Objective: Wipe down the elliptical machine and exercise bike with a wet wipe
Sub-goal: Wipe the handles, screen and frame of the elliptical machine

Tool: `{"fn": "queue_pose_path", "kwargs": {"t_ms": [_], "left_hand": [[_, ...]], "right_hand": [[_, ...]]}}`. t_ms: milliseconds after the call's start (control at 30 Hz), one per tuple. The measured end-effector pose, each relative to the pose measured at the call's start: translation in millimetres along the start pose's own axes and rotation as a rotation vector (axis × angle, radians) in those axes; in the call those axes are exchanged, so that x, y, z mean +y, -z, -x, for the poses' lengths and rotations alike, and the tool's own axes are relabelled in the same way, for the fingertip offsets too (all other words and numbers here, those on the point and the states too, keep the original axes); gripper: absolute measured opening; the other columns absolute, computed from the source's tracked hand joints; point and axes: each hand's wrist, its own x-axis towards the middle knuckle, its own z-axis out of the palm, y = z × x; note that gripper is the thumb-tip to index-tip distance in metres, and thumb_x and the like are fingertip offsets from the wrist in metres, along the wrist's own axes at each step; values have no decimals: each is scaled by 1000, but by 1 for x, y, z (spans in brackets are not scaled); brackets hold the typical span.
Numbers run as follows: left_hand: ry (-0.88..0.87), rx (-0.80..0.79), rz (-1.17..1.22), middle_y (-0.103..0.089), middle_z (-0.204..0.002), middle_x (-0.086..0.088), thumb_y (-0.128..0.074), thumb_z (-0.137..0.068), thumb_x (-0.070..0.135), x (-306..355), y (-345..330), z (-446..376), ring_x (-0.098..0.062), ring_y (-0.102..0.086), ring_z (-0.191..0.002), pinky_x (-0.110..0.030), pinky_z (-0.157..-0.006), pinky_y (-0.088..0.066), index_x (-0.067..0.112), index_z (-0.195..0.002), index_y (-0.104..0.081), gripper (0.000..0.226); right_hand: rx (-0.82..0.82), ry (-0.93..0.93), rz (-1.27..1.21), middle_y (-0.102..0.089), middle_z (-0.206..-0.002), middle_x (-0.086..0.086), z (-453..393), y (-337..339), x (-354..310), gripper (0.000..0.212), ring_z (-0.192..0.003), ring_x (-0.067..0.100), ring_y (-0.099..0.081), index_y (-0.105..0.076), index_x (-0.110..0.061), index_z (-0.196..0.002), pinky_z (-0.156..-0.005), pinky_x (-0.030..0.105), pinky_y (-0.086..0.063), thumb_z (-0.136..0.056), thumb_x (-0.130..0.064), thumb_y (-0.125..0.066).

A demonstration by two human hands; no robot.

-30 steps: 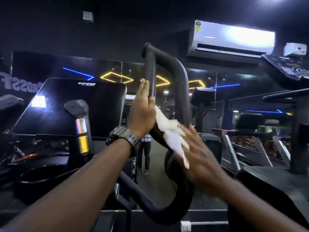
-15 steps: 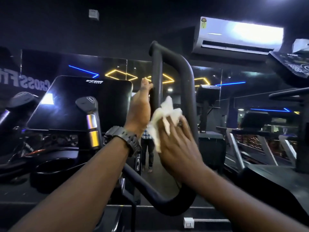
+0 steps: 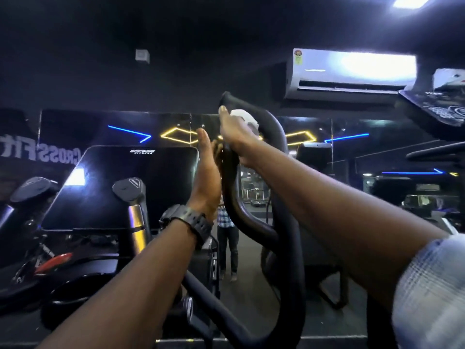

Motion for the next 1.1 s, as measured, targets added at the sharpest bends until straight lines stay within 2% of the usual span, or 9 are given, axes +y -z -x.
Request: {"fn": "queue_pose_path", "kwargs": {"t_ms": [133, 233, 300, 400, 533, 667, 800, 900, 1100], "left_hand": [[7, 19, -16, -67, -132, 2, -9, -101, 68, 1, -1, 2, 0, -62, -117, -25, -109, -43, 20, -131, -58, 75], [21, -1, -62, -41, -159, 0, -5, -101, 68, 1, -1, 4, -8, -47, -138, -19, -104, -37, 9, -158, -30, 85], [11, -1, -124, -51, -142, 13, -4, -101, 66, 2, -2, 9, 6, -56, -117, -11, -89, -40, 10, -158, -30, 84], [-21, -10, -194, -48, -150, 9, -12, -94, 78, -6, -4, 14, -1, -51, -130, -25, -110, -38, 16, -159, -31, 91], [-63, 52, -429, -39, -161, -7, -16, -83, 90, -16, -18, 21, -23, -37, -149, -52, -123, -27, 25, -155, -40, 100], [-214, 84, -610, -24, -168, 0, -17, -99, 62, -21, -35, 34, -10, -13, -156, -33, -127, -8, 17, -159, -29, 76], [-337, -61, -817, -32, -165, -4, -19, -102, 53, -33, -30, 39, -1, -13, -149, -37, -128, -9, 11, -158, -33, 72], [-313, -81, -843, -40, -161, 2, -9, -95, 71, -38, -28, 41, -13, -9, -156, -42, -123, -14, 22, -159, -33, 84], [-297, -115, -745, -53, -150, -6, -10, -97, 73, -41, -24, 41, -37, -37, -147, -66, -113, -34, 23, -154, -41, 82]], "right_hand": [[-157, 135, 140, -65, -112, 19, 73, 10, 50, 61, -106, 30, -63, -56, -4, -117, -96, 49, -48, -102, -54, -27], [-217, 427, 687, -63, -87, 20, 146, 20, 103, 51, -80, 37, -61, -60, -3, -91, -77, 50, -52, -102, -46, -34], [-132, 738, 1089, -63, -102, 22, 178, 40, 134, 33, -97, 40, -60, -64, -2, -103, -91, 50, -49, -94, -26, -44], [-127, 910, 1228, -56, -131, 19, 174, 79, 157, 48, -130, 34, -49, -62, -7, -124, -110, 61, -33, -89, -34, -42], [-120, 737, 1414, -37, -153, 16, 89, 96, 109, 74, -149, 32, -19, -46, -14, -143, -116, 65, -14, -96, -60, -11], [46, 515, 1252, -10, -164, 7, 10, 114, 76, 64, -152, 27, 2, -19, -17, -156, -119, 59, -4, -101, -51, -13], [-38, 614, 921, -15, -162, 16, 97, 92, 140, 57, -151, 30, -7, -27, -16, -151, -121, 53, -12, -102, -44, -19], [-74, 651, 908, -13, -162, 14, 181, 85, 175, 65, -151, 26, -1, -28, -12, -152, -124, 44, -4, -100, -52, -22], [-52, 584, 942, -1, -164, 15, 106, 97, 134, 76, -151, 22, 4, -7, -9, -157, -124, 42, 0, -94, -52, -12]]}}
